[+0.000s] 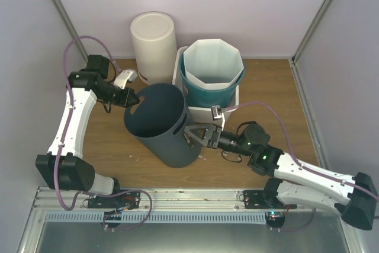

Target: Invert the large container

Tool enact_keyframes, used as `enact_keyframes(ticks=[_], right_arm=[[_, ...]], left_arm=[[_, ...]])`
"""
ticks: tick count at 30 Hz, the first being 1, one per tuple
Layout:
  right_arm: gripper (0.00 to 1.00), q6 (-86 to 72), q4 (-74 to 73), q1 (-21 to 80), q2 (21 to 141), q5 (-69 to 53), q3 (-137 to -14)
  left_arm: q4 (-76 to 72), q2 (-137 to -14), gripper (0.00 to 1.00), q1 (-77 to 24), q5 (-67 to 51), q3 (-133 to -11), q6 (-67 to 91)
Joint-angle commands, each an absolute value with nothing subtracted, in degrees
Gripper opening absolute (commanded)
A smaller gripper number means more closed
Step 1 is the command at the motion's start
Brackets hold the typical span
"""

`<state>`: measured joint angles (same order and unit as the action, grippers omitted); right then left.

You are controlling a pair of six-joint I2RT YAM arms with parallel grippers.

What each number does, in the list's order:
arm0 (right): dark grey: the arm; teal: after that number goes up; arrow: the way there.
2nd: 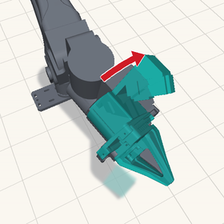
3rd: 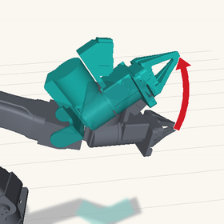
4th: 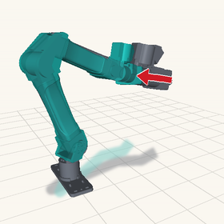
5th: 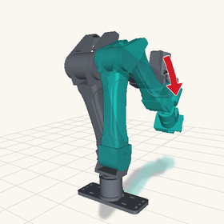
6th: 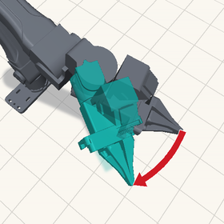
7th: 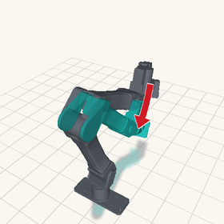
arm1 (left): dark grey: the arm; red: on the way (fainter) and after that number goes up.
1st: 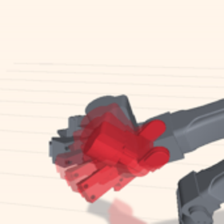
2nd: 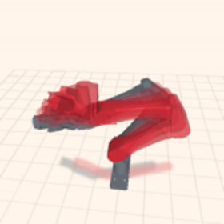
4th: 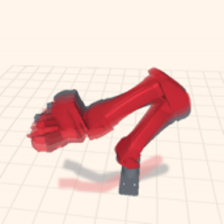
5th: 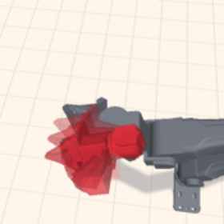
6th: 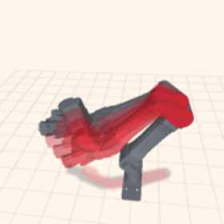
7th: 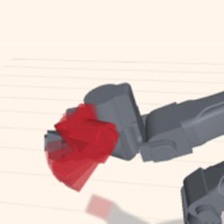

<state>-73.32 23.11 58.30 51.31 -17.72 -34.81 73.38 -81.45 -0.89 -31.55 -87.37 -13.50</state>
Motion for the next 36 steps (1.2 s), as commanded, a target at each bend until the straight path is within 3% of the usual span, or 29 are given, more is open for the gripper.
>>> enact_keyframes(ticks=[1, 27, 30, 36], right_arm=[[0.73, -76.2, 35.1, 59.0, 52.7, -13.6, -33.4], [0.7, -78.9, 51.5, 59.0, 68.3, -18.0, -37.8], [0.67, -78.6, 52.2, 59.4, 69.1, -18.0, -38.7], [0.51, -77.8, 52.1, 59.8, 67.9, -16.8, -38.3]], left_arm=[[67.8, -80.9, 0.0, -0.4, -34.7, -86.0, -11.9], [67.8, -78.5, 0.0, 2.0, -40.5, -83.7, -12.8], [67.7, -77.9, 0.0, 2.0, -40.4, -83.4, -12.8], [66.5, -77.7, 0.0, 2.2, -41.2, -81.9, -12.6]])
